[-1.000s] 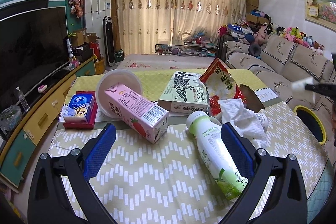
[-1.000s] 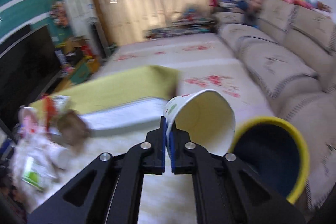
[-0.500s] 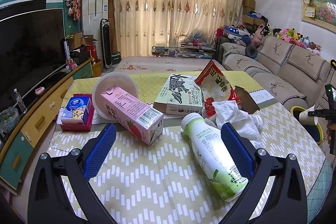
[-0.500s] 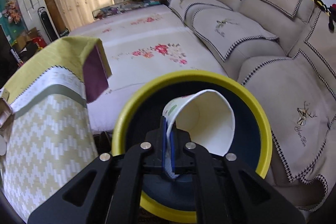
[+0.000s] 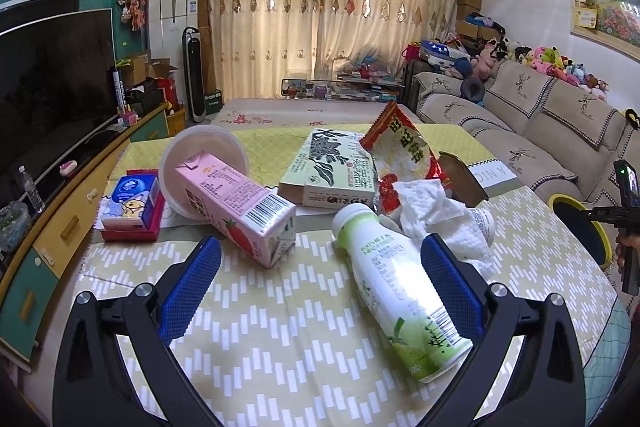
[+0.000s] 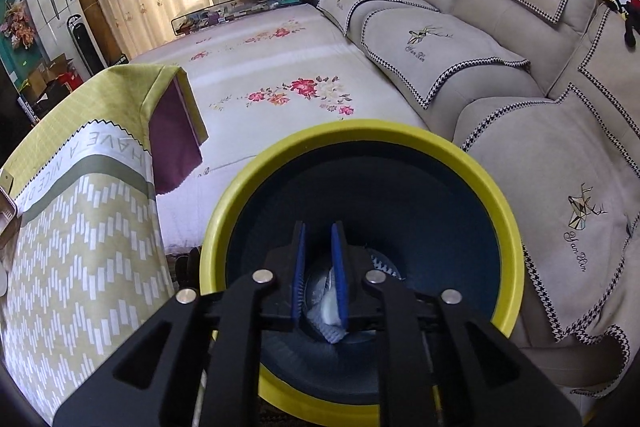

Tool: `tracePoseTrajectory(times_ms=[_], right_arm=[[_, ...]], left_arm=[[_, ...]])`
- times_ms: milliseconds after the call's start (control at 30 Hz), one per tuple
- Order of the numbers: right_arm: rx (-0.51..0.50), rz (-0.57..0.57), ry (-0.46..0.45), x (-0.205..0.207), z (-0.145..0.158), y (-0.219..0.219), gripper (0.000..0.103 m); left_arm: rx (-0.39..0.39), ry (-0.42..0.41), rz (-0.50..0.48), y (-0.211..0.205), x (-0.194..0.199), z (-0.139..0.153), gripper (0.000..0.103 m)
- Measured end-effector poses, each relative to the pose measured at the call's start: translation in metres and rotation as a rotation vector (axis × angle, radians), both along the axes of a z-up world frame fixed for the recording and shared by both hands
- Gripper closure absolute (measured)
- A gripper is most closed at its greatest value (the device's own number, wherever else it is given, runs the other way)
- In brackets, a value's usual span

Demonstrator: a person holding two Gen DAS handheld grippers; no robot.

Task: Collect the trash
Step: 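Grasp the green-labelled coconut-water bottle with the left gripper, then carry the bottle over the bin and open the left gripper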

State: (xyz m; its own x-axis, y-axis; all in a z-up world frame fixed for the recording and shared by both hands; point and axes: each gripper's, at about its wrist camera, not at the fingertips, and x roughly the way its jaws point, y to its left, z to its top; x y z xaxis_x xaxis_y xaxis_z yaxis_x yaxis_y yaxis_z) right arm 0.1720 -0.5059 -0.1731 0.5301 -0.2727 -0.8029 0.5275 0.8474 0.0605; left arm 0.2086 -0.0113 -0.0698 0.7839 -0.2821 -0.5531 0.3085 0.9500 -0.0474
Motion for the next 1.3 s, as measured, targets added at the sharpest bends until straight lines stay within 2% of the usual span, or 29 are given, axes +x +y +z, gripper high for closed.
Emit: tracePoseTrajectory(times_ms=[167, 400, 500, 567, 733, 833, 1000, 1100, 1200, 1300], right_arm=[[0.014, 0.013, -0.004, 0.0, -0.004, 0.0, 0.084], [0.029, 0.028, -0.015, -0.002, -0.007, -0.002, 0.083], [0.031, 0.034, -0.011, -0.004, -0.008, -0.003, 0.082], [0.032, 0.034, -0.011, -0.006, -0.009, -0.004, 0.079], [0.042, 0.029, -0.008, -0.009, -0.014, -0.009, 0.076], [0.054, 0.032, 0.003, -0.008, -0.02, -0.01, 0.076], [0.066, 0.047, 0.018, -0.005, -0.028, -0.007, 0.075], [0.069, 0.059, 0.022, -0.003, -0.03, -0.002, 0.074], [0.068, 0.067, 0.026, -0.001, -0.031, 0.001, 0.072], [0.07, 0.072, 0.029, 0.0, -0.032, 0.002, 0.072]], left_arm=[[0.008, 0.068, 0.002, -0.013, 0.002, -0.002, 0.005], [0.031, 0.224, -0.046, -0.048, 0.009, -0.016, 0.005], [0.065, 0.276, -0.051, -0.063, 0.017, -0.024, 0.006], [0.091, 0.329, -0.056, -0.071, 0.025, -0.03, 0.021], [0.102, 0.447, -0.075, -0.075, 0.046, -0.042, 0.034], [0.133, 0.47, -0.097, -0.08, 0.052, -0.045, 0.038], [0.182, 0.484, -0.13, -0.091, 0.062, -0.05, 0.039], [0.219, 0.49, -0.141, -0.095, 0.064, -0.054, 0.048], [0.239, 0.483, -0.148, -0.088, 0.057, -0.053, 0.051], [0.227, 0.487, -0.136, -0.072, 0.043, -0.053, 0.051]])
